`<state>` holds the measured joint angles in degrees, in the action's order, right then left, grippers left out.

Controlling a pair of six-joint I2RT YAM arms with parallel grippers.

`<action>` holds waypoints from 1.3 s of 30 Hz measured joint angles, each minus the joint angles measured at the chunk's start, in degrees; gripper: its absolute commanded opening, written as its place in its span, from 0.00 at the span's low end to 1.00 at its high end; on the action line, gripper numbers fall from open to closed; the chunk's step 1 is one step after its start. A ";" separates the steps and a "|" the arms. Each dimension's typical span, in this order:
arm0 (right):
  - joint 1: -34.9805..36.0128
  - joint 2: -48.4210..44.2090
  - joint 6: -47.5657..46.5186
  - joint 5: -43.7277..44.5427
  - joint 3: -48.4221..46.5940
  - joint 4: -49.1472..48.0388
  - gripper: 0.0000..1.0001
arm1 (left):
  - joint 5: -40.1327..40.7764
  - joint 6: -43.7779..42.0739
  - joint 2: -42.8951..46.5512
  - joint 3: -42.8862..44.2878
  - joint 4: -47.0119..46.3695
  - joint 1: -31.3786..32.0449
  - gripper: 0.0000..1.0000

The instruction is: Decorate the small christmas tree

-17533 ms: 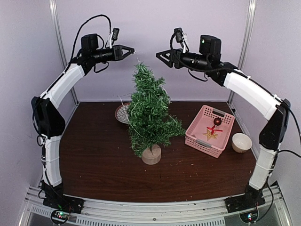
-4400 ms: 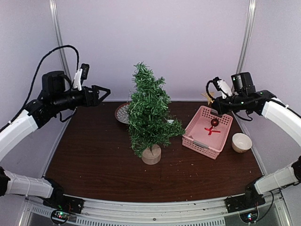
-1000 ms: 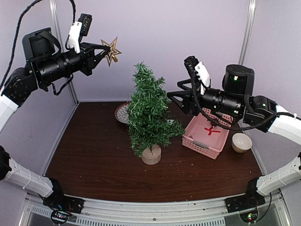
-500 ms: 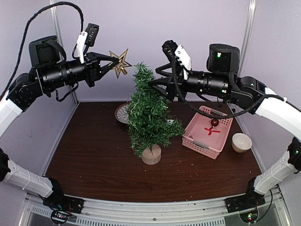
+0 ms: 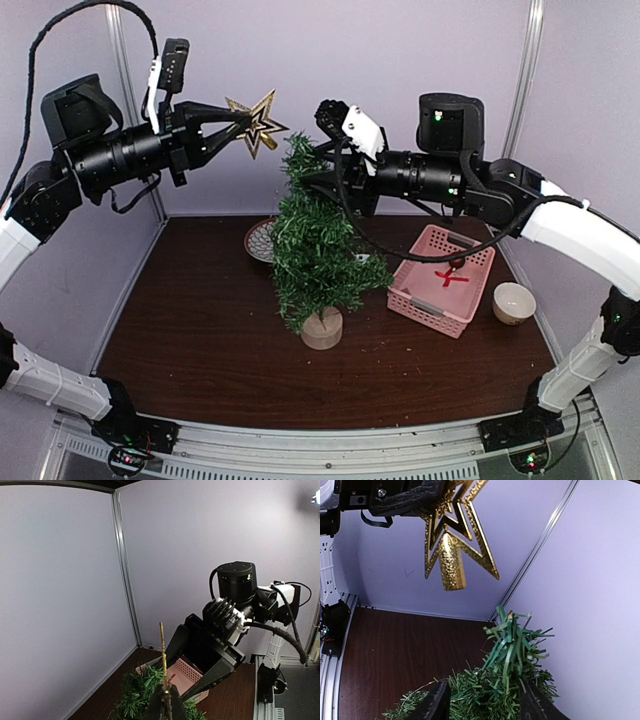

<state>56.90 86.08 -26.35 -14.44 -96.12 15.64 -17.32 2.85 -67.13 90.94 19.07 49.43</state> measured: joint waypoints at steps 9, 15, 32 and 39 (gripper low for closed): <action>0.00 0.85 -1.16 2.54 -0.04 -3.52 0.50 | -0.98 -4.92 -0.31 -0.33 -2.95 0.68 0.00; 0.00 1.53 -2.64 3.48 -0.35 -4.98 0.46 | -0.98 -7.19 -1.07 -0.33 -3.23 1.11 0.00; 0.00 4.70 -3.63 3.34 -3.08 -5.66 0.14 | 1.38 -15.02 -2.40 -0.35 -5.77 4.98 0.00; 0.00 4.72 -3.34 3.34 -3.08 -5.90 0.11 | 5.01 -16.92 -3.10 -0.37 -5.86 5.44 0.00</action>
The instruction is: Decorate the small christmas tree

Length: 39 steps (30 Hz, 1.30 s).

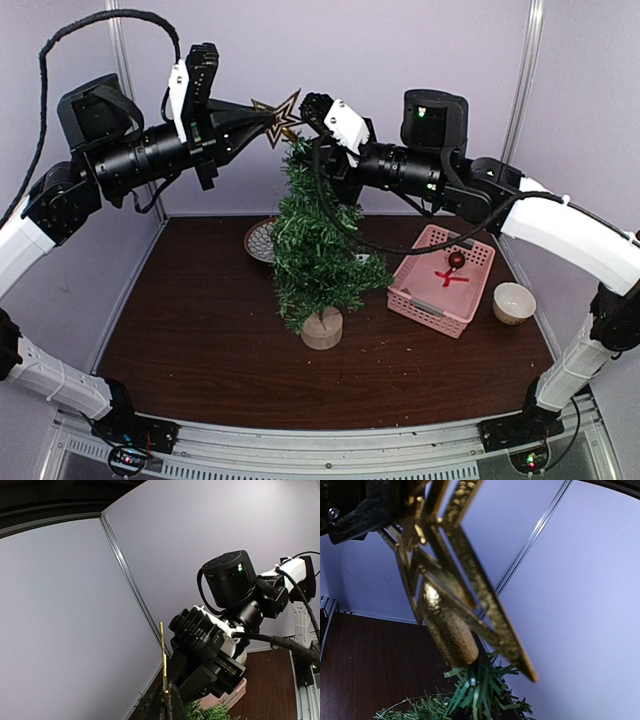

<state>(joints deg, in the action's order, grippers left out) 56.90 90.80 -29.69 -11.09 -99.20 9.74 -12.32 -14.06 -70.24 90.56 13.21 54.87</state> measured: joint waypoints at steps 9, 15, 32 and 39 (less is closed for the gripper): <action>0.00 0.17 0.09 0.02 0.00 -0.37 0.11 | 2.95 -0.39 0.92 -1.92 -2.08 0.00 0.00; 0.00 0.39 0.09 0.02 0.00 -0.83 0.10 | 3.37 -0.39 1.14 -2.10 -2.69 0.00 0.00; 0.00 0.39 0.13 0.02 0.02 -0.98 0.07 | 3.89 0.52 0.15 -3.41 -4.17 0.00 0.00; 0.00 0.39 0.31 -0.09 0.02 -1.03 0.05 | 4.68 0.83 -0.79 -3.58 -4.76 0.00 0.00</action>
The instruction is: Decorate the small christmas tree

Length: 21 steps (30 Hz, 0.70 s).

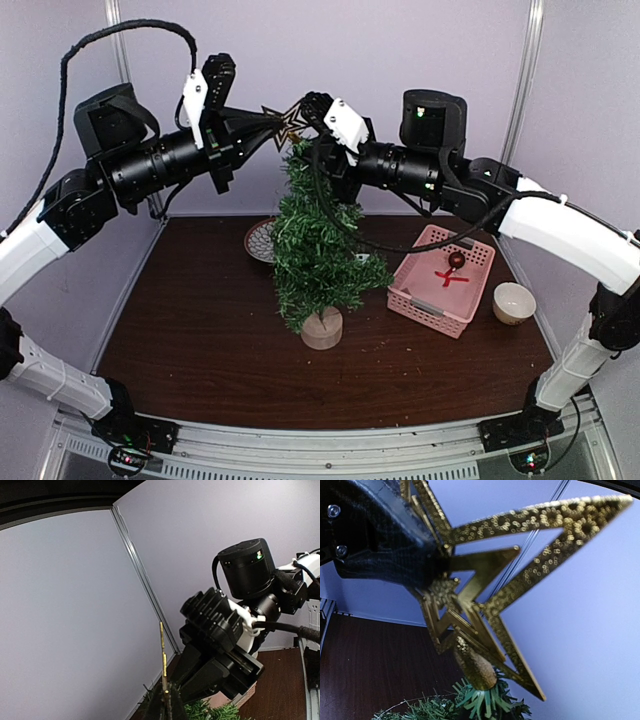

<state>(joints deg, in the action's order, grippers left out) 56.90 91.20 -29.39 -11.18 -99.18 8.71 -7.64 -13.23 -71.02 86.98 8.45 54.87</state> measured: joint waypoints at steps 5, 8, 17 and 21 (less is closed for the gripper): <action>-0.11 0.00 0.07 -0.11 0.00 -0.02 0.12 | 0.07 0.31 -0.87 0.13 -0.74 0.00 0.00; -0.22 0.00 -0.04 -0.20 0.00 -0.17 0.26 | 0.15 0.33 -1.27 0.35 -0.96 0.00 0.00; -0.15 -0.02 -0.55 -0.52 1.68 -1.68 0.47 | 0.42 0.83 -0.66 0.35 -0.44 0.00 0.00; -0.15 -0.04 -0.87 0.42 2.86 -2.14 0.39 | 0.37 1.16 -0.37 0.35 -0.13 0.00 0.00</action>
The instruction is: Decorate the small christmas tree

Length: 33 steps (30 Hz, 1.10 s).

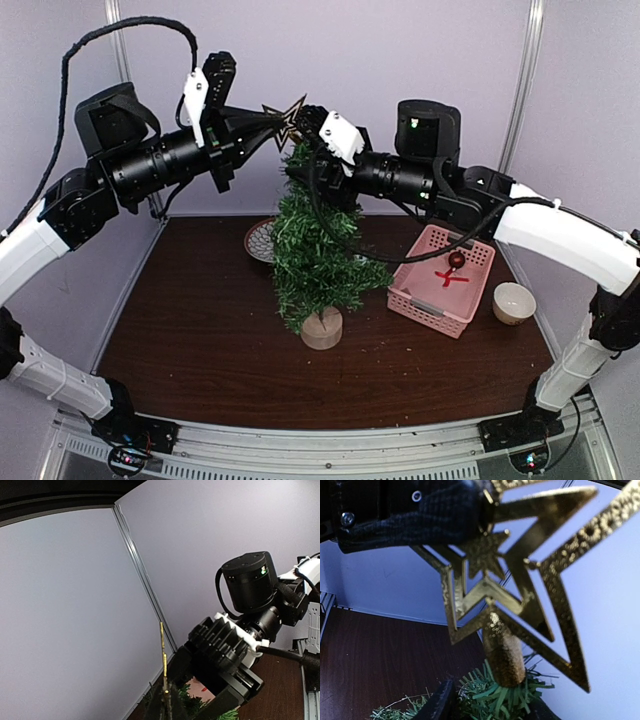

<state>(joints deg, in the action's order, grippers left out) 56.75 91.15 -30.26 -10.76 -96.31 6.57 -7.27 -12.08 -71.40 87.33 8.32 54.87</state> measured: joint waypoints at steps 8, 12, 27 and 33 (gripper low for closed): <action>-0.55 -0.13 0.48 0.55 1.05 -1.81 0.15 | -0.04 0.20 0.48 0.00 0.35 0.00 0.00; -0.66 -0.11 0.76 0.07 1.05 -2.08 0.05 | -0.02 0.22 0.48 0.00 0.37 0.00 0.00; -1.20 -0.11 2.14 -2.49 1.05 -1.95 0.00 | -0.39 0.63 -1.05 0.83 0.79 0.00 0.00; -1.25 -0.11 2.43 -3.30 1.05 -1.95 0.00 | -0.33 0.63 -1.36 1.33 1.22 0.00 0.00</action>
<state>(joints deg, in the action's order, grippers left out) 55.51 91.05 -27.83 -14.06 -95.26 4.62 -7.60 -11.44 -72.75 88.66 9.54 54.87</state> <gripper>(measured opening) 0.038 0.011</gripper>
